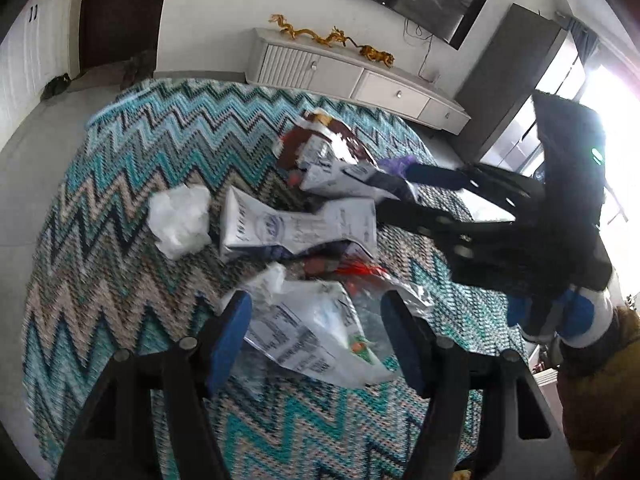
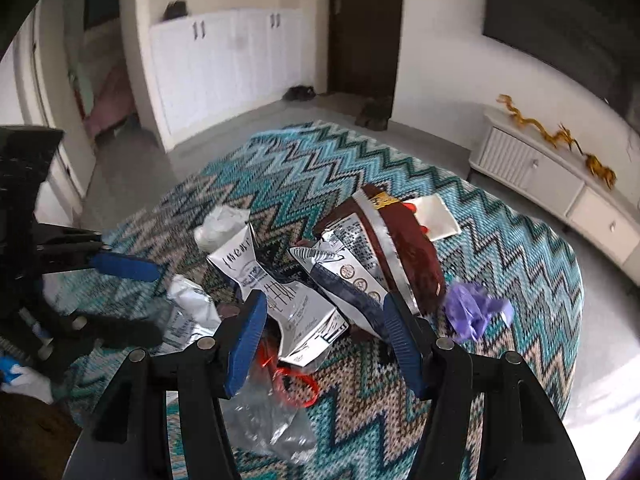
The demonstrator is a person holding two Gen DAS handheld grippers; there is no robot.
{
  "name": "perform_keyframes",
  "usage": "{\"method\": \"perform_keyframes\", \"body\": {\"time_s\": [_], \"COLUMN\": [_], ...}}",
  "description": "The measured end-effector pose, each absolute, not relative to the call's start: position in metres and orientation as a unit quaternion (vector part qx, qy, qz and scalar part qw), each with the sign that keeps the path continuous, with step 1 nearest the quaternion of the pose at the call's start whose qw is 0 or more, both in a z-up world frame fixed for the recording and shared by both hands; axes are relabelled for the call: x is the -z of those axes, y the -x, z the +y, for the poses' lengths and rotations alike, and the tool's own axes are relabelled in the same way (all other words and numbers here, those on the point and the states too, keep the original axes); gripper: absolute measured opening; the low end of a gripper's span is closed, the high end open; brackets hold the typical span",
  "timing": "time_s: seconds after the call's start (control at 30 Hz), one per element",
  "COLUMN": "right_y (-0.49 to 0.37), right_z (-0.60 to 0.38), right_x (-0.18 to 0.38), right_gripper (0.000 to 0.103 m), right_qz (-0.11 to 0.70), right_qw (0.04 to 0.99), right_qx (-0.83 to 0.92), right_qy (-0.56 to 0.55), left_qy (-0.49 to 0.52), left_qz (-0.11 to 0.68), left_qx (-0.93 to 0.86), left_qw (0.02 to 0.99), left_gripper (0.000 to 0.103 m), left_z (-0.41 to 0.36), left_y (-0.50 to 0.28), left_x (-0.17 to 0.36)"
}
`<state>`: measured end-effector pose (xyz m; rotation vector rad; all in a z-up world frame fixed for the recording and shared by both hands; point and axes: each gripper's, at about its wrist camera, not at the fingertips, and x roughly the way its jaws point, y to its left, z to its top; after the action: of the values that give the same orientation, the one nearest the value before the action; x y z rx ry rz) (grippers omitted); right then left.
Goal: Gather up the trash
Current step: 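Grasp the white milk carton with the right tool while the left tool grasps a white plastic wrapper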
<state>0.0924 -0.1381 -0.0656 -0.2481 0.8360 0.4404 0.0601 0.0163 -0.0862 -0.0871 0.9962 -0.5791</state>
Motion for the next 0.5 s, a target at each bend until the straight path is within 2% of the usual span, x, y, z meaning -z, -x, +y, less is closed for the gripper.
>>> {"method": "perform_keyframes", "body": {"time_s": [0.2,0.33,0.37,0.4,0.43,0.5], "right_y": [-0.113,-0.120,-0.121,-0.121,-0.122,-0.121], "right_z": [-0.139,-0.144,-0.146,-0.147,-0.147,-0.147], "right_x": [0.079,0.084,0.085,0.086,0.087,0.086], "right_gripper": [0.059,0.043,0.041,0.035,0.026,0.019], "right_qz": [0.421,0.426,0.427,0.428,0.429,0.425], "right_qw": [0.875,0.875,0.874,0.874,0.873,0.875], "right_qx": [-0.200,-0.194,-0.195,-0.196,-0.197,-0.197], "right_qy": [0.132,0.125,0.123,0.121,0.121,0.121], "left_qy": [0.017,0.018,0.022,0.028,0.034,0.040], "left_qz": [0.495,0.505,0.505,0.507,0.507,0.502], "left_qx": [0.252,0.229,0.227,0.229,0.231,0.234], "left_qw": [0.831,0.832,0.832,0.831,0.830,0.832], "left_gripper": [0.066,0.063,0.054,0.044,0.041,0.024], "left_z": [0.000,0.004,0.006,0.009,0.013,0.017], "left_y": [-0.056,-0.057,-0.056,-0.055,-0.053,-0.047], "left_x": [0.109,0.121,0.122,0.124,0.124,0.122]}}
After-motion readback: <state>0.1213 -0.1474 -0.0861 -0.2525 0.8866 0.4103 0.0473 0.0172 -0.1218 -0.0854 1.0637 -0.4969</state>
